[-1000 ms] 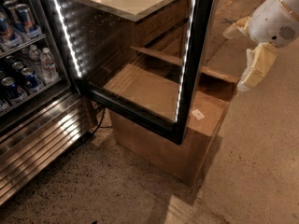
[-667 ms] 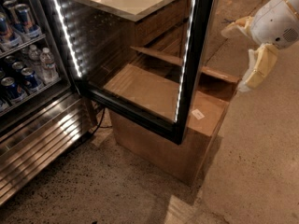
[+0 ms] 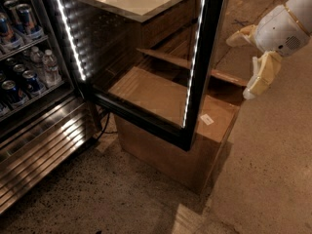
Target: Close right fridge door
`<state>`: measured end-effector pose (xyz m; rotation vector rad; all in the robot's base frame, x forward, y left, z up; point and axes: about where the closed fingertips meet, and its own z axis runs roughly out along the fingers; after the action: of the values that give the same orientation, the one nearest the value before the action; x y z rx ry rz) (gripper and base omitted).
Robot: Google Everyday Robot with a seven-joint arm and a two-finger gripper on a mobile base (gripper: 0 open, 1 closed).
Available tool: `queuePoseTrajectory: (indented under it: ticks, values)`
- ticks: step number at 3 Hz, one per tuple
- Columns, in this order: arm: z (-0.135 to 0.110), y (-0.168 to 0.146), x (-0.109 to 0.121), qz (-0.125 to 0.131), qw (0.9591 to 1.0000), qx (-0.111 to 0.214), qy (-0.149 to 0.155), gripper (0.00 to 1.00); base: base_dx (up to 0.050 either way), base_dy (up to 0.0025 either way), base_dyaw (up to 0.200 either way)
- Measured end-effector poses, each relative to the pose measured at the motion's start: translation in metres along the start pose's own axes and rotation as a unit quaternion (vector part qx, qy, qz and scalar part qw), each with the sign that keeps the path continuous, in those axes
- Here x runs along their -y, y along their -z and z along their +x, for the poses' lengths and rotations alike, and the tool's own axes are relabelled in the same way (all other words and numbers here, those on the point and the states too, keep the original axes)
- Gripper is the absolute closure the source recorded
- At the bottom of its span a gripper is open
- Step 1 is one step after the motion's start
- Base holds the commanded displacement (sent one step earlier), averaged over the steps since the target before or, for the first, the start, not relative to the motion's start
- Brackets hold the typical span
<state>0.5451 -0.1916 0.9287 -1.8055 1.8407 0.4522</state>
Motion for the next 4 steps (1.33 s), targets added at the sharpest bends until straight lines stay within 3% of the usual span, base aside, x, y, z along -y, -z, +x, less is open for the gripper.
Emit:
queuePoseTrajectory:
  ticks: [2,3,4]
  values:
    - [0.025,-0.049,0.011,-0.04,0.9986,0.005,-0.035,0.0,0.0,0.0,0.0]
    - [0.025,-0.049,0.011,-0.04,0.9986,0.005,-0.035,0.0,0.0,0.0,0.0]
    - [0.025,-0.049,0.011,-0.04,0.9986,0.005,-0.035,0.19,0.0,0.0,0.0]
